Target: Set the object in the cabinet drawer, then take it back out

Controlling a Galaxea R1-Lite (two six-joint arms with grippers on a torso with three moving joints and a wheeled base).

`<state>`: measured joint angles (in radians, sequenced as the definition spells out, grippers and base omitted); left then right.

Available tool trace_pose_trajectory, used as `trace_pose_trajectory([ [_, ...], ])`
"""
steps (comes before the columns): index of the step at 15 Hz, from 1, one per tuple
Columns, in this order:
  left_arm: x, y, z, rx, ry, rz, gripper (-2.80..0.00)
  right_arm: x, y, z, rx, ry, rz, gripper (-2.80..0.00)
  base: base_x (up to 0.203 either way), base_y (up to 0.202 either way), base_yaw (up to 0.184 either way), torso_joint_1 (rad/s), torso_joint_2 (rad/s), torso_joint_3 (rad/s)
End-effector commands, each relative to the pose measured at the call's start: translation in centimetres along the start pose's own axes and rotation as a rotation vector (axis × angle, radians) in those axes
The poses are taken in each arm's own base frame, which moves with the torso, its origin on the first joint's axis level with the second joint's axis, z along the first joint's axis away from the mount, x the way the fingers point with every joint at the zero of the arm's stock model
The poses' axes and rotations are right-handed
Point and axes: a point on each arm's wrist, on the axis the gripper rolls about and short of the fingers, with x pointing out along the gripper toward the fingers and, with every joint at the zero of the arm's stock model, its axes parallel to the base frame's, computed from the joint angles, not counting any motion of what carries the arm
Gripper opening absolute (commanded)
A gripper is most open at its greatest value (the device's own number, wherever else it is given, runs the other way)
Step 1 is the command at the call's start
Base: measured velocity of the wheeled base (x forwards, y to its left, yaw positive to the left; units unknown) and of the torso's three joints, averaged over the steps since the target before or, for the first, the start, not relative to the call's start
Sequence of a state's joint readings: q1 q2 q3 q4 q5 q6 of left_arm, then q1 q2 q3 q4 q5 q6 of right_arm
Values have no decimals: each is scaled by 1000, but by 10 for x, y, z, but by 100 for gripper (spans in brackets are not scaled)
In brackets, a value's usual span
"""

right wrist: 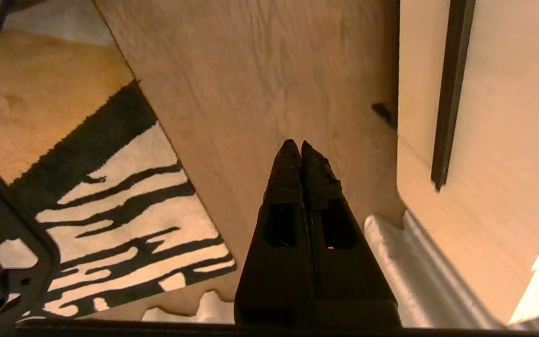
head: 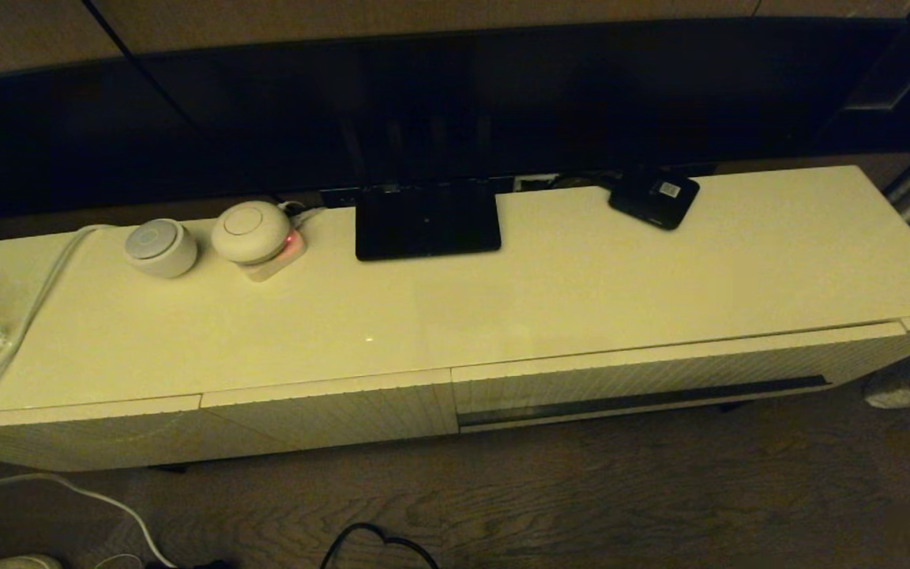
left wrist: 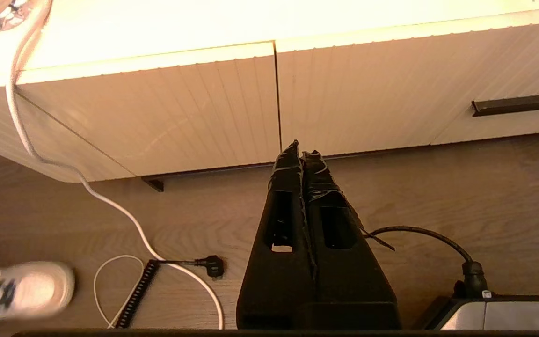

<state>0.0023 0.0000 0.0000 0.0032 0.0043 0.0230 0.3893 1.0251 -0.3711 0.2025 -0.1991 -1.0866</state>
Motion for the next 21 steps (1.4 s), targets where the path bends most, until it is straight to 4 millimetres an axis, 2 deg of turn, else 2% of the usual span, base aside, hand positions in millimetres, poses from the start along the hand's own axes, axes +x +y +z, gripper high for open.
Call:
trace_pose_trajectory([
  [1,0,0,-1,0,3,1,-280,-4,4,-4,2,-6,-19,-280,0,0,0,0,0,0],
  [7,0,0,-1,0,3,1,-280,3,2,0,-13,6,23,-280,0,0,0,0,0,0],
  [8,0,0,-1,0,3,1,-280,7,2,1,-19,14,42,0,0,0,0,0,0,0],
  [13,0,0,-1,0,3,1,-280,35,-5,15,-50,-6,174,0,0,0,0,0,0,0],
  [21,0,0,-1,0,3,1,-280,95,-11,63,-160,-121,245,0,0,0,0,0,0,0],
])
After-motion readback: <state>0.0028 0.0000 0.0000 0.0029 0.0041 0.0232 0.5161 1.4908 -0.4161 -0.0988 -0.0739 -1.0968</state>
